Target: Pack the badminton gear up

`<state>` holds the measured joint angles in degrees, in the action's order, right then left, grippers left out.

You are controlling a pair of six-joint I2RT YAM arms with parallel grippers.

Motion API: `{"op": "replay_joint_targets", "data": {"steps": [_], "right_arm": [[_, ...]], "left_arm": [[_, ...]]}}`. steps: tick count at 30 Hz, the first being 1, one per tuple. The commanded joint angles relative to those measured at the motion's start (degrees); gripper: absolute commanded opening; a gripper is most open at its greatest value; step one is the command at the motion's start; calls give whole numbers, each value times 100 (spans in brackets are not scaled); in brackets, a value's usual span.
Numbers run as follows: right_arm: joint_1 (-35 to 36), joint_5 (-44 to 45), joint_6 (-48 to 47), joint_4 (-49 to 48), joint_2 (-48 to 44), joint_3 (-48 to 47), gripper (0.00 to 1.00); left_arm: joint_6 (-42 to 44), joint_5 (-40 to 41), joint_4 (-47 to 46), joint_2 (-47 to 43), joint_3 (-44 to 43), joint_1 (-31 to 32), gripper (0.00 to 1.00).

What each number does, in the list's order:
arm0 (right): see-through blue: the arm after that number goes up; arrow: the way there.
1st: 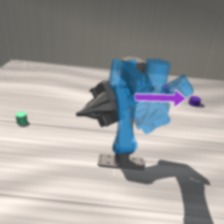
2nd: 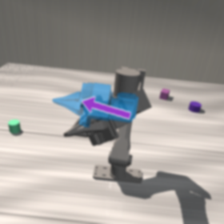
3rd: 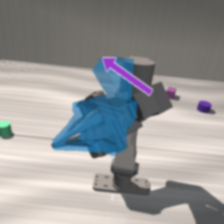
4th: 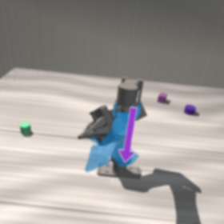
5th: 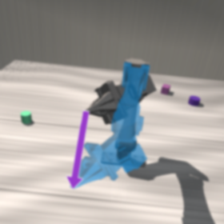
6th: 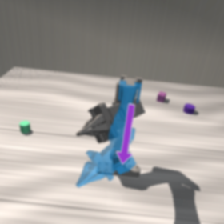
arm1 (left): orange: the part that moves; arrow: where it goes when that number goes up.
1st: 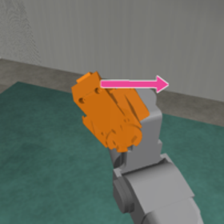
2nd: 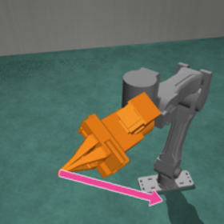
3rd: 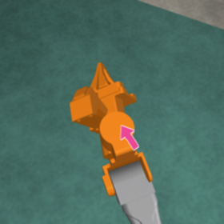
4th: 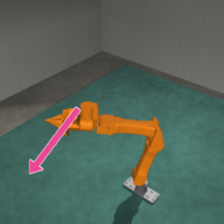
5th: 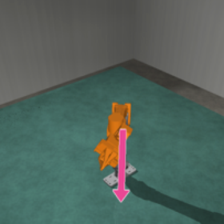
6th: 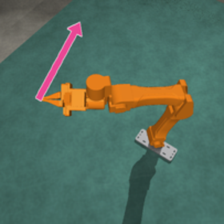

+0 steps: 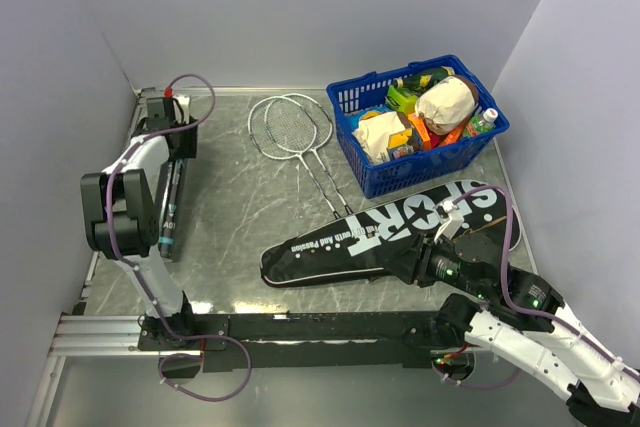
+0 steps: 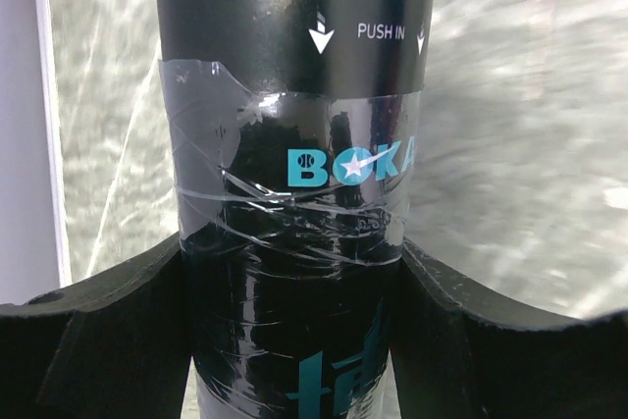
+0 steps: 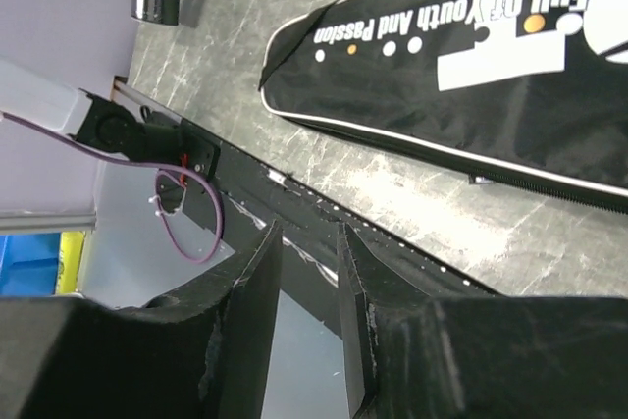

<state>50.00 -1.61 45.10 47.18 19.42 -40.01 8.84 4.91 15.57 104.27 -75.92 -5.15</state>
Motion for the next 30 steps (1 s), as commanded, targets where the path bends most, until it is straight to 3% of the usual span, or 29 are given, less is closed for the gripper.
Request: {"op": "replay_joint_targets", "data": {"steps": [1, 8, 9, 12, 15, 16, 25, 30], "right_arm": [[36, -15, 95, 186, -52, 46, 39], [36, -68, 121, 169, 88, 81, 43], [28, -103, 130, 134, 88, 124, 44], [28, -164, 174, 142, 71, 204, 46], [36, -147, 201, 195, 36, 248, 48], [36, -138, 192, 230, 9, 257, 48], [36, -85, 157, 292, -35, 274, 50], [36, -129, 157, 239, -26, 318, 51]], "left_arm": [[-225, 195, -115, 172, -230, -171, 27], [-199, 212, -256, 568, -178, -224, 34], [-181, 204, -283, 629, -143, -224, 37], [-120, 204, -432, 691, -11, -224, 60], [-76, 248, -476, 735, -28, -232, 63], [-58, 274, -468, 761, -46, -232, 99], [56, 599, -389, 472, -466, -259, 97], [3, 932, -257, -125, -784, -285, 97]]}}
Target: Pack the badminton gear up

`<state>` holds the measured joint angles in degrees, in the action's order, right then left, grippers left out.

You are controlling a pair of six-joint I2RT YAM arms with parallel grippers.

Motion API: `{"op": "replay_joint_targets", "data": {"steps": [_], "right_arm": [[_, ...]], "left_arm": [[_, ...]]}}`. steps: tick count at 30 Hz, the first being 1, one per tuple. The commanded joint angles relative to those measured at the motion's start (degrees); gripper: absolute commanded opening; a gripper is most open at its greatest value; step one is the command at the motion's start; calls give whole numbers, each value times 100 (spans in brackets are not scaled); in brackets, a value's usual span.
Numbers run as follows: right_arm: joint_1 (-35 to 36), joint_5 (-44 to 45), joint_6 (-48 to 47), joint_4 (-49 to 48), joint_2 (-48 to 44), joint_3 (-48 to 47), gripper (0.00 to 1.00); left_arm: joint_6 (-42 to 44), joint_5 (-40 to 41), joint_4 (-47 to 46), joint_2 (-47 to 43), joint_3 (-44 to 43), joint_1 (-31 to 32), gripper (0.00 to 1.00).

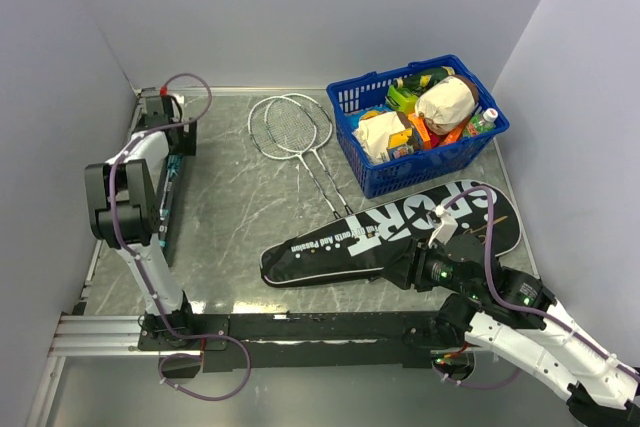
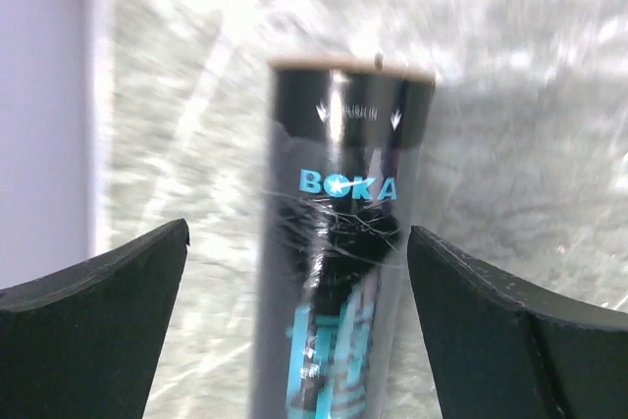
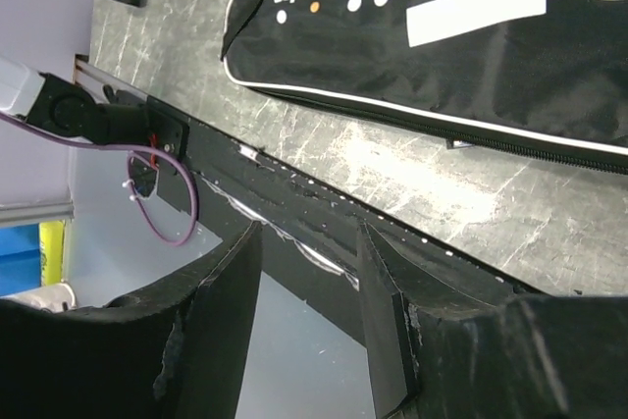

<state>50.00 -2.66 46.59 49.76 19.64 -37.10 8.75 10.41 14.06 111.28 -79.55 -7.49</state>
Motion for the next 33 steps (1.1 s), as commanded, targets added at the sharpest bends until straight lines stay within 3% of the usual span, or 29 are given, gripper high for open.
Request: {"op": "replay_joint_targets", "data": {"steps": [1, 5, 12, 15, 19, 22, 23, 25, 26, 28, 33], "right_arm": [[36, -33, 8, -27, -57, 36, 51], [36, -68, 34, -80, -118, 106, 52], [36, -156, 78, -291, -215, 282, 51], [36, -244, 96, -387, -162, 326, 45], [36, -288, 131, -511, -197, 370, 28], [36, -279, 131, -546, -241, 379, 25], [36, -288, 114, -537, -241, 379, 25], [28, -288, 105, -520, -215, 344, 25], [36, -297, 105, -502, -215, 335, 25], [36, -297, 105, -458, -259, 300, 24], [36, -218, 166, -274, -540, 344, 25]], "left_arm": [[12, 443, -88, -932, -456, -51, 97], [-66, 357, -141, -1695, -377, -51, 97], [-102, -1198, 8, -2796, 176, 457, 96], [-242, -1927, 359, -2875, 141, 590, 97], [-409, -2201, 658, -2675, 220, 643, 99], [-471, -2342, 860, -2324, 326, 634, 82], [-575, -2342, 931, -2226, 361, 643, 66], [-620, -2342, 1132, -1893, 422, 643, 58], [-673, -2316, 1134, -1795, 484, 643, 48], [-743, -2062, 1099, -1611, 703, 626, 40], [-1068, -1868, 1028, -1285, 1011, 476, 31]]}}
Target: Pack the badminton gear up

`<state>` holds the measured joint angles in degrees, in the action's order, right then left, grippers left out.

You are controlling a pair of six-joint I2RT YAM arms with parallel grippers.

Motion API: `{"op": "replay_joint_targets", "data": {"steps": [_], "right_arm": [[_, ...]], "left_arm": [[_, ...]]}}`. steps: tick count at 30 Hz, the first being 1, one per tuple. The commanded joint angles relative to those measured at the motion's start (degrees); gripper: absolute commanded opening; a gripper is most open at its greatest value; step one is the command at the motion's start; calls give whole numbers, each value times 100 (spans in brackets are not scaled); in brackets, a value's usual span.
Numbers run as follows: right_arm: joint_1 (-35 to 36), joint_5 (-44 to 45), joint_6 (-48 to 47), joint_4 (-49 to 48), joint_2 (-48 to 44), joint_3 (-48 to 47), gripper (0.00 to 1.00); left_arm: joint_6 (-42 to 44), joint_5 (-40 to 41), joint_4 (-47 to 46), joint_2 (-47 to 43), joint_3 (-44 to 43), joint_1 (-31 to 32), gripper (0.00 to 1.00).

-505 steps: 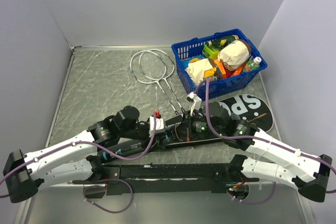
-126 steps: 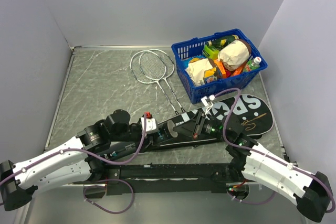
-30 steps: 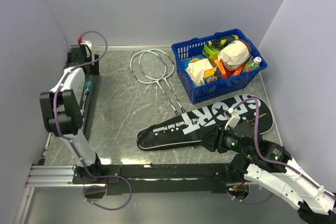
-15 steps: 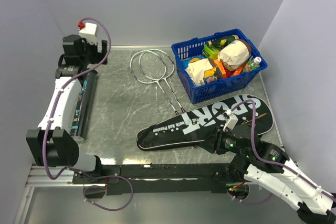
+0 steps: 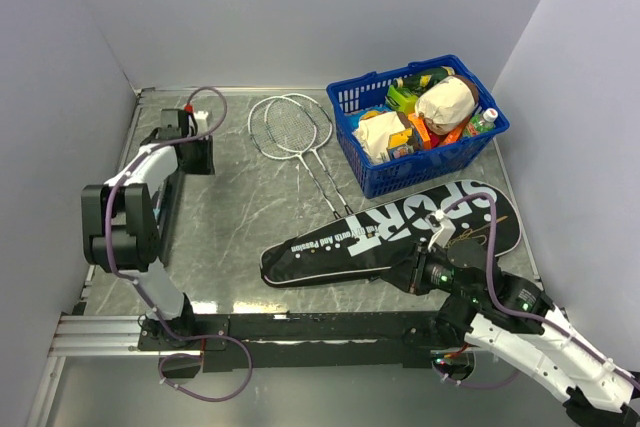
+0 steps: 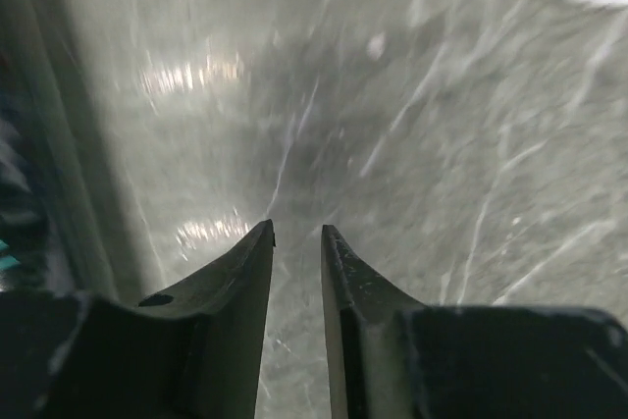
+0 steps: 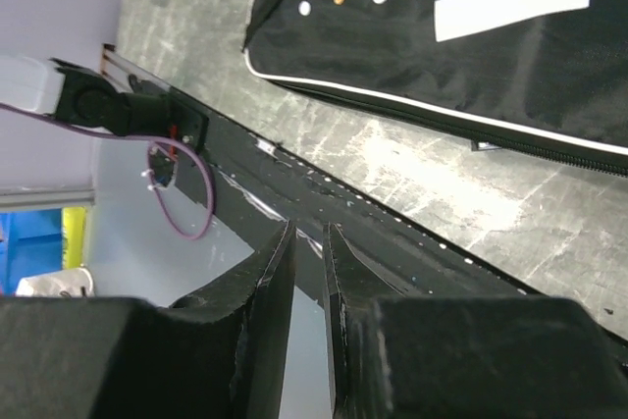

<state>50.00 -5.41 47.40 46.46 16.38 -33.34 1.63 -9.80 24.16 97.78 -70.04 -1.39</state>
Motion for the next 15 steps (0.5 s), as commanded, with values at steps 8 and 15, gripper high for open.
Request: {"op": "replay_joint_targets", "data": {"steps": [8, 15], "right_arm": [[28, 84, 121, 285, -434, -49, 26], [36, 119, 112, 355, -522, -67, 27]], "left_arm": [[-619, 802, -122, 374, 579, -704, 30], [-910, 1131, -184, 374, 711, -1364, 31]]}}
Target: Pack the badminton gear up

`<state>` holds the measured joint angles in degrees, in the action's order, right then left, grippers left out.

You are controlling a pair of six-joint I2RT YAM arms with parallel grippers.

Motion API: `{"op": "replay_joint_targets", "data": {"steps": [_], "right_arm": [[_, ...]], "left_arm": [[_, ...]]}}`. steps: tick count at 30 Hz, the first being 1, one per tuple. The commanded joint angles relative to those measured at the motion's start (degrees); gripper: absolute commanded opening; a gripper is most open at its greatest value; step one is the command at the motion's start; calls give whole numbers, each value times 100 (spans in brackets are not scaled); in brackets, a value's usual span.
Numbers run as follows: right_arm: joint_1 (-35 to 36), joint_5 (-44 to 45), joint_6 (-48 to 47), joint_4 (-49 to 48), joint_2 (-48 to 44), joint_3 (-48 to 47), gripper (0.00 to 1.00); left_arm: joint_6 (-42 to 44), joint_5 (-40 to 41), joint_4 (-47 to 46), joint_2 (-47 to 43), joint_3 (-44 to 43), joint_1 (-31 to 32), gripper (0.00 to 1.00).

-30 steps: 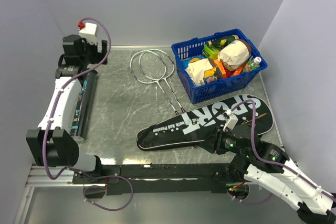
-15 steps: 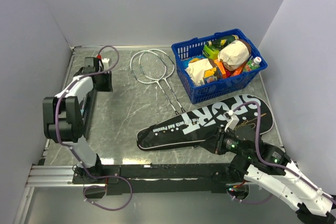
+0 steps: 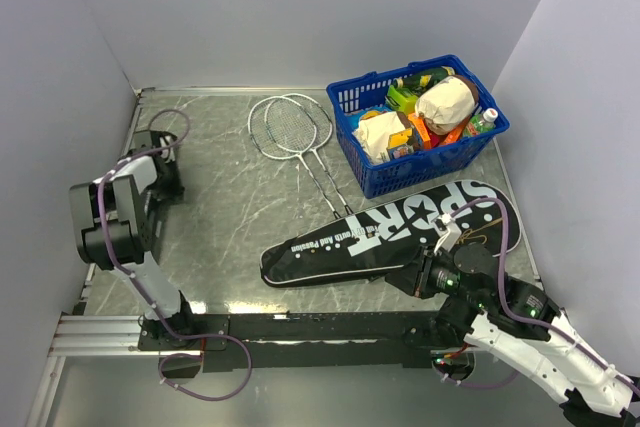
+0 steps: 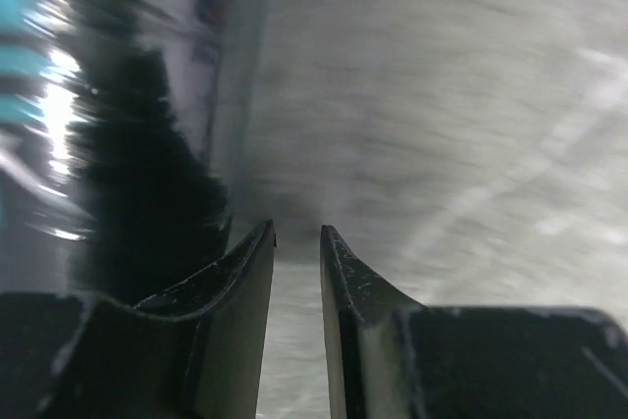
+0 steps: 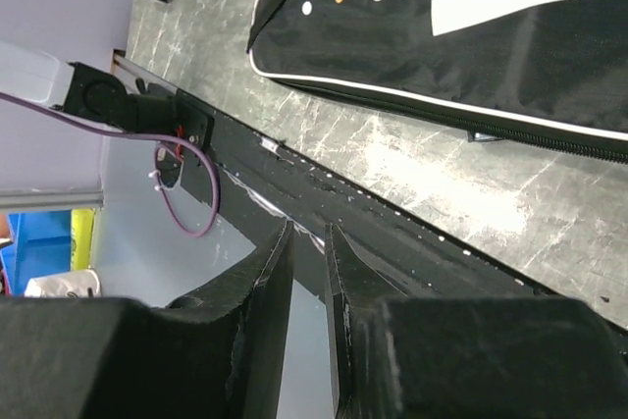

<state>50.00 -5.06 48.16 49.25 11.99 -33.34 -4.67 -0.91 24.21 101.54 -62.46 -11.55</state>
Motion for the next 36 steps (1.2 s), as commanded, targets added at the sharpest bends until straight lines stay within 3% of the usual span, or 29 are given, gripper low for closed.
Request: {"op": "replay_joint_targets", "data": {"steps": [1, 6, 9, 16, 22, 26, 29, 31, 36], "right_arm": [[36, 93, 44, 84, -91, -58, 27], [36, 128, 71, 84, -197, 47, 30], [45, 102, 71, -12, -171, 135, 36], [28, 40, -158, -381, 312, 153, 48], [36, 496, -509, -320, 874, -181, 63], [36, 953, -466, -84, 1121, -304, 70], [36, 1401, 34, 241, 1253, -278, 72], [28, 1760, 629, 391, 1262, -121, 73], [28, 2070, 1931, 409, 1131, 529, 79]], "left_arm": [[-289, 205, -240, -63, -47, -374, 31], [-360, -303, -320, -371, -56, -365, 34], [-368, -673, -416, -818, -30, -322, 42], [53, -2192, -540, -2312, -179, 424, 80], [168, -2975, -1152, -3578, -22, 1462, 99], [-227, -3668, -1682, -4325, 523, 1893, 97], [-158, -3926, -1323, -4581, 498, 2331, 97], [-131, -3602, -1234, -4809, 611, 2892, 97], [-306, -2864, -1357, -5205, 1095, 3606, 97]]}}
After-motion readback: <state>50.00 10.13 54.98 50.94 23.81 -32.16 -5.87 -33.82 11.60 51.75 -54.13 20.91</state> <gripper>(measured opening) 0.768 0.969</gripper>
